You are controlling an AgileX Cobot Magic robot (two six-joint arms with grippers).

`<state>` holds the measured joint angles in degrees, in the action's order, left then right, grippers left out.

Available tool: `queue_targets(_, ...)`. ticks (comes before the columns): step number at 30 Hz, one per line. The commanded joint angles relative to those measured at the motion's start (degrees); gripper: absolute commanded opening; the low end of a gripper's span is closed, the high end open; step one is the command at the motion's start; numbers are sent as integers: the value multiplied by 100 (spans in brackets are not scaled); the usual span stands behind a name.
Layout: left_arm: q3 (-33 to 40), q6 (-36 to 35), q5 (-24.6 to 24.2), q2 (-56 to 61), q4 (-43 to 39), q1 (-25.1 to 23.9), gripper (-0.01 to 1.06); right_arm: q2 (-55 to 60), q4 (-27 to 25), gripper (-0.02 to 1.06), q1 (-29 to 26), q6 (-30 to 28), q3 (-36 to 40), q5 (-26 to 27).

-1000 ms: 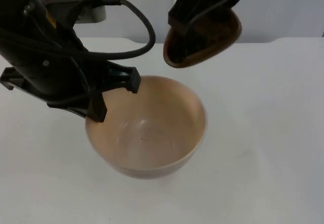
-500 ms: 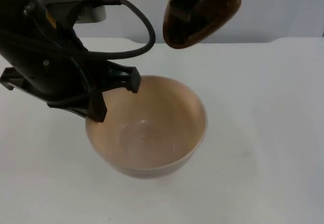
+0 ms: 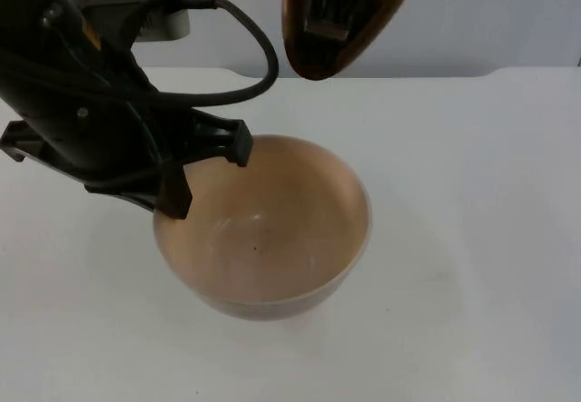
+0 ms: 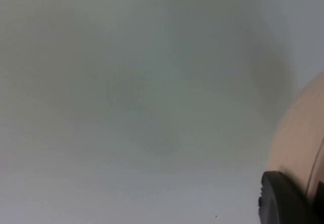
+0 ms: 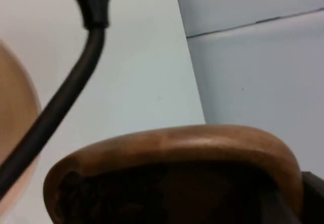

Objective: Pick up the bowl with the left hand and pour the coffee beans from the cup into the bowl with the right hand.

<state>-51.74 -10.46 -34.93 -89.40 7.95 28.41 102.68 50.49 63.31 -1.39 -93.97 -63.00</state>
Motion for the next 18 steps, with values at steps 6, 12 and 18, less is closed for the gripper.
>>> queue_targets(6,9,-54,90,12,92,30,0,-71,735,0,271,-233,-24,71)
queue_targets(12,9,-54,90,12,108,30,0,-71,989,0,390,-443,-24,71)
queue_targets(18,9,-54,90,12,108,30,0,-71,1117,0,434,-714,-24,80)
